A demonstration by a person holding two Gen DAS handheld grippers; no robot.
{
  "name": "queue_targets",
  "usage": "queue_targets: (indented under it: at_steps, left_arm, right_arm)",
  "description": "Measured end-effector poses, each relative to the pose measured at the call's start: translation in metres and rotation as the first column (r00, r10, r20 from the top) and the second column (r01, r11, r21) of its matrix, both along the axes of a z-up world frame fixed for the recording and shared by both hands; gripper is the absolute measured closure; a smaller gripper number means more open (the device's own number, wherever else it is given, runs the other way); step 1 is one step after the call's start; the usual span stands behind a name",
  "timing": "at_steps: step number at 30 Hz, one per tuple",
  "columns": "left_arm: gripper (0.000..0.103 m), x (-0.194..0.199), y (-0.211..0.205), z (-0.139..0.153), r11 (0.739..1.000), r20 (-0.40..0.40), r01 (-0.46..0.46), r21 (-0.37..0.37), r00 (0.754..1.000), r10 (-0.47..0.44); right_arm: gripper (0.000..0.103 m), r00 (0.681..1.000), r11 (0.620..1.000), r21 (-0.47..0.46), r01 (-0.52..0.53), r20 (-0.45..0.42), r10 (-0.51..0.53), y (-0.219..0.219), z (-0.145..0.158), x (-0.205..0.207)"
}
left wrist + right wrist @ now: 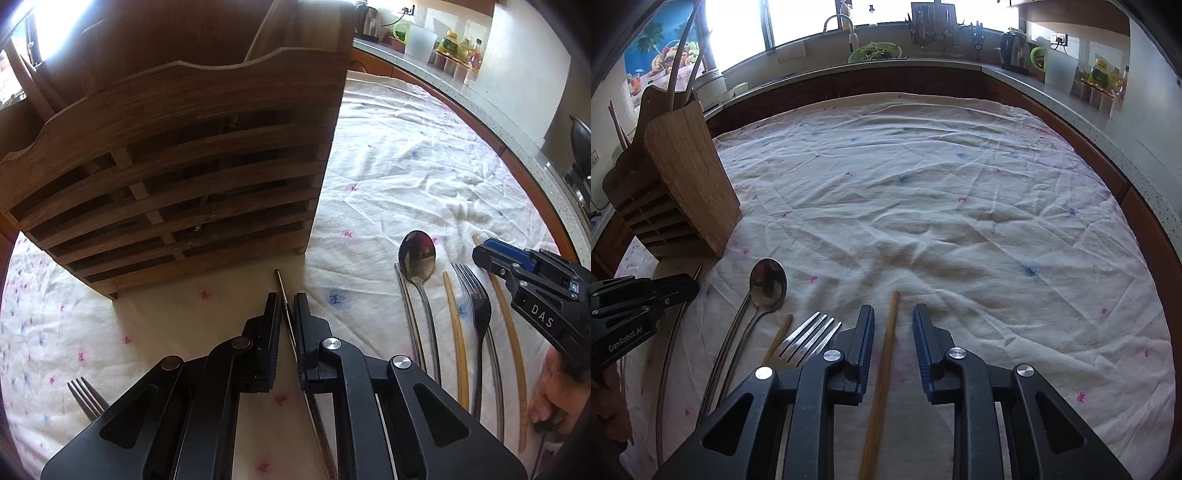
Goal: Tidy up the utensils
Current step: 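Close the left tool on a steel chopstick while the right tool closes on a wooden chopstick, then lift both chopsticks and carry them above the wooden utensil holder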
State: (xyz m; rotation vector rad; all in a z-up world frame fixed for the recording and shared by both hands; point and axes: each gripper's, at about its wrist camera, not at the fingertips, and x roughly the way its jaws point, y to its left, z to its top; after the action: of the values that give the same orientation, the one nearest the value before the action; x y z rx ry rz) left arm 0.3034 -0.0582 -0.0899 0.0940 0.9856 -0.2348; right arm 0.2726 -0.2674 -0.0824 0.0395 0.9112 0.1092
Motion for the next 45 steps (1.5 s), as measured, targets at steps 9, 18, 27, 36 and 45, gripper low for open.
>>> queue_targets:
  at_steps: [9, 18, 27, 36, 45]
  left_arm:
    - [0.099, -0.017, 0.018, 0.009, 0.997, -0.006, -0.008, -0.070, 1.000, 0.007]
    - [0.099, -0.063, 0.062, 0.052, 0.975, 0.051, -0.009, -0.224, 0.998, 0.021]
    - [0.099, -0.109, 0.092, 0.094, 0.947, 0.152, -0.005, -0.320, 0.987, 0.056]
    - [0.099, -0.138, 0.097, 0.137, 0.930, 0.239, 0.016, -0.368, 0.968, 0.078]
    - [0.099, -0.148, 0.105, 0.157, 0.923, 0.315, 0.018, -0.385, 0.942, 0.113]
  right_arm:
    - [0.098, 1.000, 0.996, 0.091, 0.004, 0.011, -0.005, -0.010, 0.008, -0.008]
    - [0.098, 0.993, 0.981, 0.191, -0.010, 0.115, -0.013, -0.016, 0.059, -0.043]
    - [0.098, 0.975, 0.970, 0.241, -0.036, 0.221, -0.018, -0.016, 0.106, -0.079]
    - [0.098, 0.947, 0.964, 0.255, -0.076, 0.320, -0.010, -0.012, 0.147, -0.111]
    - [0.098, 0.917, 0.960, 0.255, -0.114, 0.399, 0.003, -0.003, 0.177, -0.123]
